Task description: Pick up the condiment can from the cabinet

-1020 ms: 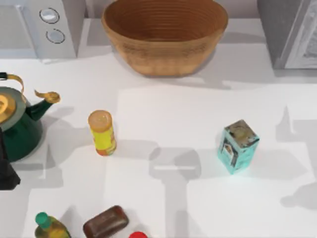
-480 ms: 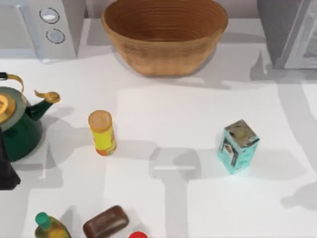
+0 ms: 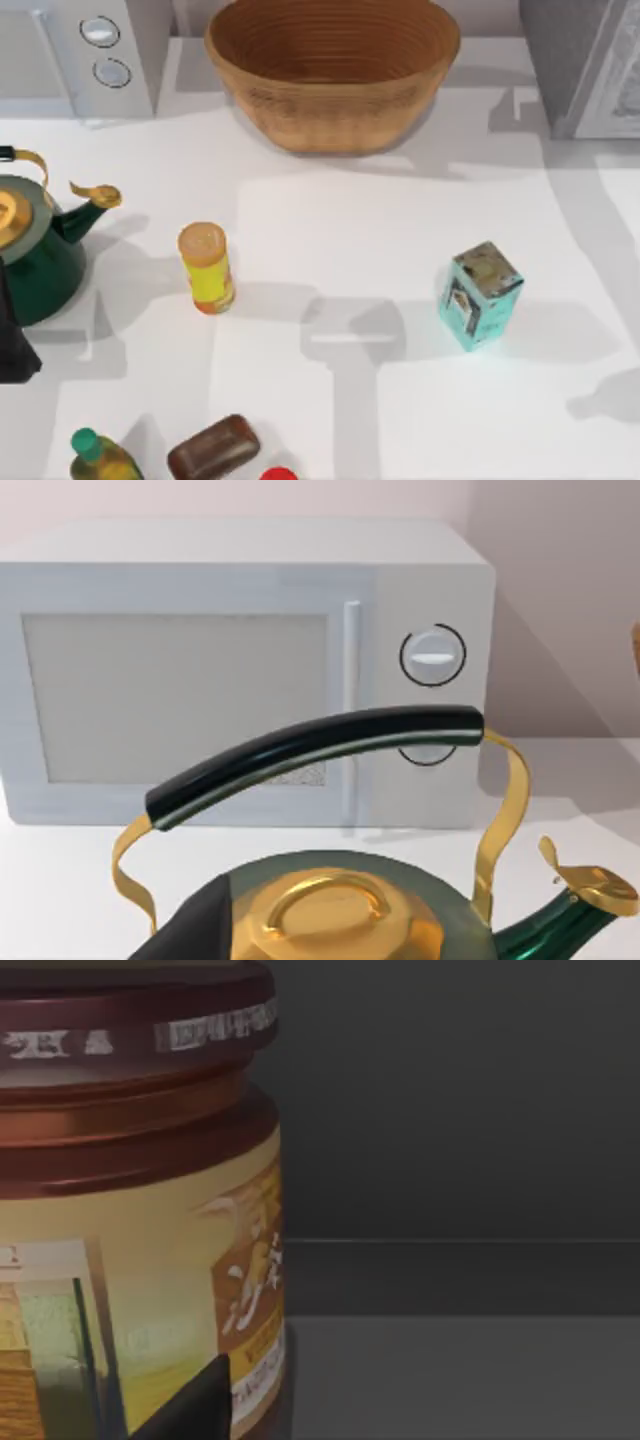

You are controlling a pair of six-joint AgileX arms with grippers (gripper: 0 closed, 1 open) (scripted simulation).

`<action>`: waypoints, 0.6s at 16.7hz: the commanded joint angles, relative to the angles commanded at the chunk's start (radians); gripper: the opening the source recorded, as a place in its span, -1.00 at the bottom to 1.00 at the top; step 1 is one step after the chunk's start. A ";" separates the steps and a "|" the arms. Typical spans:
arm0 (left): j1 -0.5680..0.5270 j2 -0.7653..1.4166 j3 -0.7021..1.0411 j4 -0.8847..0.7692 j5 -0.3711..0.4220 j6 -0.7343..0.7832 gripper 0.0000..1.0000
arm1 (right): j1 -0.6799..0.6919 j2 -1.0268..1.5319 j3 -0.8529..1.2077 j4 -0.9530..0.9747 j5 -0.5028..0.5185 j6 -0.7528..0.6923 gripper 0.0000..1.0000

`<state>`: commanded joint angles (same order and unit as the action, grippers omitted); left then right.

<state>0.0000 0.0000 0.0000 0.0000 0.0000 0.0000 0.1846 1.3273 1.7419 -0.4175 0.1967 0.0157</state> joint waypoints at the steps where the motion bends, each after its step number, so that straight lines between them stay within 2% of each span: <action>1: 0.000 0.000 0.000 0.000 0.000 0.000 1.00 | 0.000 0.000 0.000 0.000 0.000 0.000 1.00; 5: 0.000 0.000 0.000 0.000 0.000 0.000 1.00 | 0.012 0.003 0.006 0.007 0.015 0.000 1.00; 10: 0.000 0.000 0.000 0.000 0.000 0.000 1.00 | 0.178 0.075 0.049 0.035 0.186 -0.002 1.00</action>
<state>0.0000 0.0000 0.0000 0.0000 0.0000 0.0000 0.3625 1.4027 1.7907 -0.3828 0.3829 0.0138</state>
